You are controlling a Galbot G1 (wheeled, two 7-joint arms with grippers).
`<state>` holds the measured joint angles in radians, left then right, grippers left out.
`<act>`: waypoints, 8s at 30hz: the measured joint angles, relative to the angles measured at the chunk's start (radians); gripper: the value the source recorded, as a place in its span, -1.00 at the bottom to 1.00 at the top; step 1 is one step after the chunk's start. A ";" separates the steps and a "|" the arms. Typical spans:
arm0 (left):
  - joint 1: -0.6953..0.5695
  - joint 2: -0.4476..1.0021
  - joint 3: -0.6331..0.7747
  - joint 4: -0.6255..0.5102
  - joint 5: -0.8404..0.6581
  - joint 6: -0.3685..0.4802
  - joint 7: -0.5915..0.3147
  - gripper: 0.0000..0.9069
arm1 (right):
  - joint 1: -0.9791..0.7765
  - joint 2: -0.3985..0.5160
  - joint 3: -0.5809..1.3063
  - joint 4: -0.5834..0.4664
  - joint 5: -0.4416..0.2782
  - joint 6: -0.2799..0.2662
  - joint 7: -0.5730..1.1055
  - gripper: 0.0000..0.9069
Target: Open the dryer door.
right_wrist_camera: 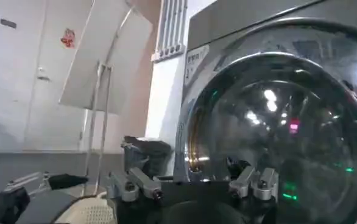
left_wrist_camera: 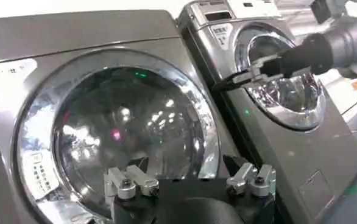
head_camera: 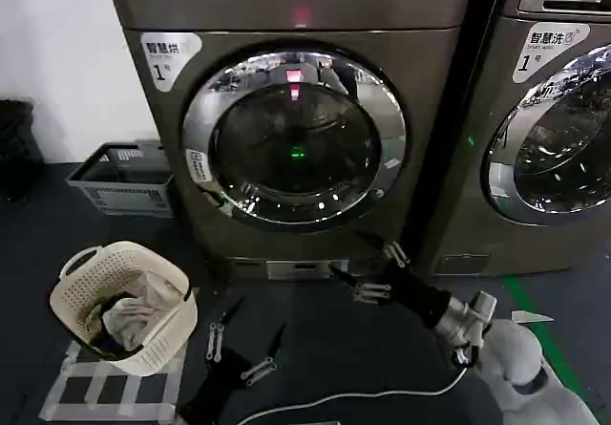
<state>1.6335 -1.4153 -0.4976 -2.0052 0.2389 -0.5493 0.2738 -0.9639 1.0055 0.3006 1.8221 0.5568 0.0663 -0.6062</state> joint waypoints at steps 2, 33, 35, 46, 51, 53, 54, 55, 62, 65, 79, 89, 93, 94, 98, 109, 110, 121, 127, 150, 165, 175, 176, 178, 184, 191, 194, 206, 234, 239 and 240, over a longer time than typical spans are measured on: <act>0.001 -0.001 0.000 0.000 0.000 0.000 0.000 1.00 | 0.033 0.008 -0.024 -0.027 -0.001 0.000 0.003 1.00; -0.005 -0.007 -0.004 -0.001 0.005 0.004 0.005 1.00 | 0.427 0.192 -0.316 -0.391 -0.082 0.026 0.085 1.00; -0.005 -0.007 -0.004 0.000 0.005 0.005 0.006 1.00 | 0.441 0.203 -0.323 -0.411 -0.089 0.028 0.085 1.00; -0.013 -0.008 -0.004 0.007 0.005 0.011 0.008 1.00 | 0.500 0.270 -0.353 -0.503 -0.120 0.030 0.096 1.00; -0.015 -0.011 -0.003 0.008 0.005 0.012 0.009 1.00 | 0.527 0.300 -0.366 -0.546 -0.133 0.032 0.103 1.00; -0.015 -0.011 -0.003 0.008 0.004 0.012 0.009 1.00 | 0.538 0.312 -0.369 -0.562 -0.141 0.034 0.106 1.00; -0.014 -0.011 -0.003 0.008 0.004 0.012 0.009 1.00 | 0.544 0.318 -0.371 -0.572 -0.147 0.037 0.108 1.00; -0.014 -0.011 -0.003 0.008 0.004 0.011 0.009 1.00 | 0.549 0.324 -0.372 -0.580 -0.151 0.039 0.109 1.00; -0.015 -0.016 -0.003 0.006 0.004 0.011 0.009 1.00 | 0.574 0.364 -0.380 -0.639 -0.187 0.055 0.126 1.00; -0.016 -0.016 -0.003 0.005 0.000 0.011 0.009 1.00 | 0.583 0.379 -0.383 -0.660 -0.196 0.059 0.136 1.00; -0.018 -0.018 -0.003 0.006 -0.002 0.009 0.009 1.00 | 0.613 0.454 -0.389 -0.747 -0.233 0.069 0.151 1.00; -0.018 -0.019 -0.005 0.007 -0.002 0.008 0.009 1.00 | 0.630 0.499 -0.402 -0.792 -0.251 0.072 0.181 1.00; -0.017 -0.019 -0.006 0.007 0.001 0.006 0.009 1.00 | 0.643 0.518 -0.414 -0.814 -0.261 0.079 0.200 1.00; -0.017 -0.020 -0.005 0.007 0.002 0.005 0.009 1.00 | 0.647 0.525 -0.414 -0.823 -0.267 0.082 0.203 1.00; -0.017 -0.024 -0.002 0.008 0.007 0.004 0.009 1.00 | 0.656 0.548 -0.414 -0.852 -0.276 0.091 0.207 1.00; -0.002 -0.023 -0.004 -0.004 0.013 0.003 0.009 1.00 | 0.678 0.586 -0.414 -0.921 -0.290 0.108 0.205 1.00; 0.000 -0.023 -0.004 -0.004 0.015 0.003 0.009 1.00 | 0.680 0.590 -0.414 -0.926 -0.290 0.109 0.204 1.00; 0.003 -0.035 -0.004 -0.002 0.022 -0.001 0.007 1.00 | 0.694 0.602 -0.421 -0.954 -0.282 0.109 0.148 1.00; 0.003 -0.033 -0.007 -0.002 0.022 -0.001 0.007 1.00 | 0.697 0.598 -0.436 -0.955 -0.260 0.117 0.101 1.00; -0.023 -0.013 -0.039 0.011 -0.050 0.025 0.004 1.00 | 0.665 0.484 -0.523 -0.842 -0.111 0.135 -0.131 1.00; -0.134 0.037 -0.158 0.062 -0.226 0.128 0.048 1.00 | 0.647 0.377 -0.588 -0.705 0.003 0.134 -0.240 1.00; -0.236 0.092 -0.296 0.117 -0.345 0.186 0.065 1.00 | 0.632 0.311 -0.619 -0.628 0.084 0.136 -0.367 1.00; -0.247 0.098 -0.304 0.123 -0.351 0.190 0.064 1.00 | 0.630 0.306 -0.620 -0.621 0.094 0.136 -0.377 1.00; -0.271 0.117 -0.311 0.139 -0.362 0.197 0.063 1.00 | 0.624 0.295 -0.619 -0.608 0.108 0.137 -0.398 1.00; -0.341 0.179 -0.305 0.179 -0.372 0.205 0.062 1.00 | 0.605 0.263 -0.613 -0.571 0.132 0.139 -0.439 1.00; -0.394 0.230 -0.281 0.216 -0.373 0.203 0.064 1.00 | 0.582 0.227 -0.584 -0.532 0.137 0.145 -0.495 1.00; -0.411 0.245 -0.269 0.231 -0.373 0.203 0.066 1.00 | 0.574 0.213 -0.575 -0.519 0.139 0.148 -0.516 1.00; -0.478 0.288 -0.202 0.286 -0.368 0.204 0.076 1.00 | 0.526 0.126 -0.523 -0.436 0.155 0.140 -0.609 1.00; -0.618 0.350 0.035 0.329 -0.340 0.178 0.126 1.00 | 0.124 -0.151 -0.080 -0.171 0.214 0.165 -0.634 1.00; -0.632 0.339 0.104 0.319 -0.320 0.170 0.127 1.00 | 0.002 -0.200 0.066 -0.149 0.246 0.195 -0.587 1.00; -0.635 0.337 0.119 0.318 -0.317 0.168 0.128 1.00 | -0.024 -0.206 0.097 -0.148 0.247 0.202 -0.580 1.00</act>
<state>0.9988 -1.0786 -0.3785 -1.6877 -0.0783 -0.3814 0.4019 -0.9882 0.7994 0.3978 1.6738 0.8042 0.2684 -1.1857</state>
